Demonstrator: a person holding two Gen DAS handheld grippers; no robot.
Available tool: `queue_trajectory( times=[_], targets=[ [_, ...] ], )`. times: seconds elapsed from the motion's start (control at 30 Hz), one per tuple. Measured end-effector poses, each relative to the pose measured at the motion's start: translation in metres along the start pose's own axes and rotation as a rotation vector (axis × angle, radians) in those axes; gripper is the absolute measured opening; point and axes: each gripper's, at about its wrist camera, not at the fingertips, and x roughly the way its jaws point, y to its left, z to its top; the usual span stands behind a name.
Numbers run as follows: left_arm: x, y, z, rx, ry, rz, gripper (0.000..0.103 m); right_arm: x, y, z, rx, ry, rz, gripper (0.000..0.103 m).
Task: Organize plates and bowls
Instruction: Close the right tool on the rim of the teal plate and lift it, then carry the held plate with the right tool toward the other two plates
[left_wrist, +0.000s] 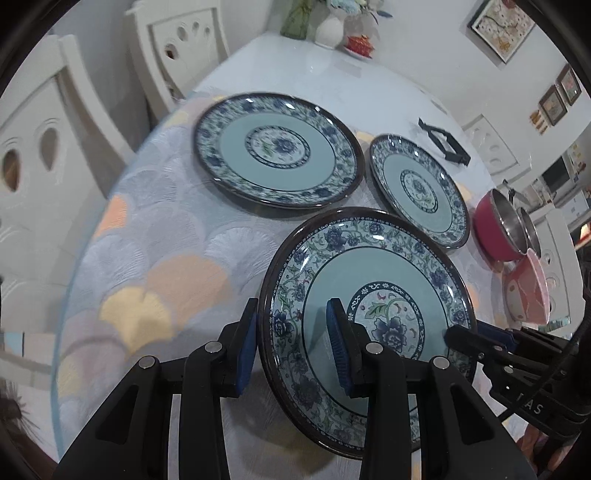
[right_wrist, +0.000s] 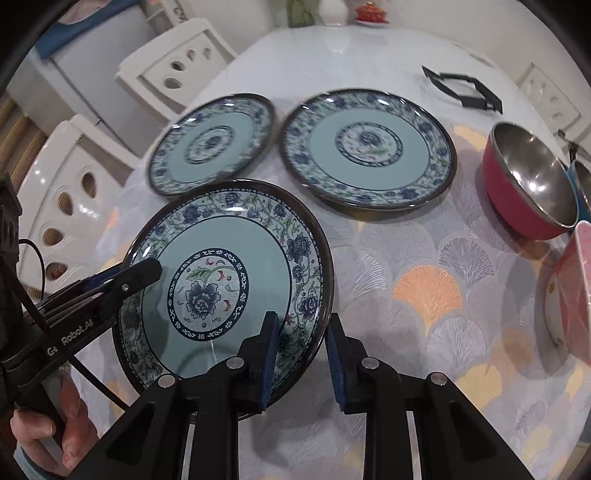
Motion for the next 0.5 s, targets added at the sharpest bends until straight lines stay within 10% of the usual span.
queue_trajectory(
  times=[0.5],
  targets=[
    [-0.093, 0.024, -0.07, -0.114, -0.12, 0.119, 0.033, -0.059, 0.063, -0.079, -0.176, -0.047, 0.105, 0.025]
  ],
)
